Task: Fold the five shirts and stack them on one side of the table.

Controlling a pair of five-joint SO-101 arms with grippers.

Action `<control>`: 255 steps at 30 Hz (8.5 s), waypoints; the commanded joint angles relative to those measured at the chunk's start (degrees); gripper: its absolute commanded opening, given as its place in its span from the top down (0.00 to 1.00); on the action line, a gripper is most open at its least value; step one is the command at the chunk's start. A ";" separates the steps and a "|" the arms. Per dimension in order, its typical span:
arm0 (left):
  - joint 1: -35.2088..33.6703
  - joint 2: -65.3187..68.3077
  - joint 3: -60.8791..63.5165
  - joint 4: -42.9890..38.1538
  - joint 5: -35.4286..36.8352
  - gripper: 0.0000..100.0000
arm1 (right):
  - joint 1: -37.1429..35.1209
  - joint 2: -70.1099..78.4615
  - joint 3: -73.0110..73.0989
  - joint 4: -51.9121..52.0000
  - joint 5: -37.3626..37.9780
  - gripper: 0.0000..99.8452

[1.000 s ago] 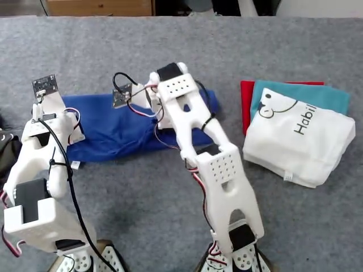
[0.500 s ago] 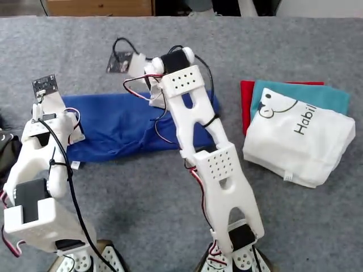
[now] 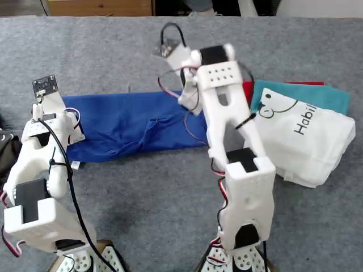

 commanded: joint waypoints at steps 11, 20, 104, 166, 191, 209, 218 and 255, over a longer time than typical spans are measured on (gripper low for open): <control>-0.75 -1.14 1.19 -0.53 0.53 0.97 | 0.35 5.58 3.65 -12.57 -14.51 0.99; -0.66 -1.14 1.54 -0.35 0.53 0.97 | -3.43 5.93 -26.15 12.31 -15.38 0.99; -14.46 43.87 -88.22 57.76 -31.47 0.97 | -7.30 17.54 -68.18 13.54 -15.65 0.99; 41.98 26.20 -70.99 45.98 -1.58 0.97 | 21.89 -6.81 -68.09 13.54 -11.96 0.99; 40.57 26.11 -72.66 40.53 2.29 0.71 | 21.71 -6.90 -67.91 13.54 -11.96 0.99; 20.00 41.41 -86.02 40.18 2.64 0.97 | 2.73 -19.30 -25.45 13.19 -15.21 0.99; 18.07 55.03 -93.58 37.54 2.46 0.97 | -1.85 -31.16 24.48 -7.47 -16.35 0.99; 9.10 50.46 -121.98 63.12 -4.48 0.97 | -3.43 -35.91 36.00 -49.58 -19.87 0.99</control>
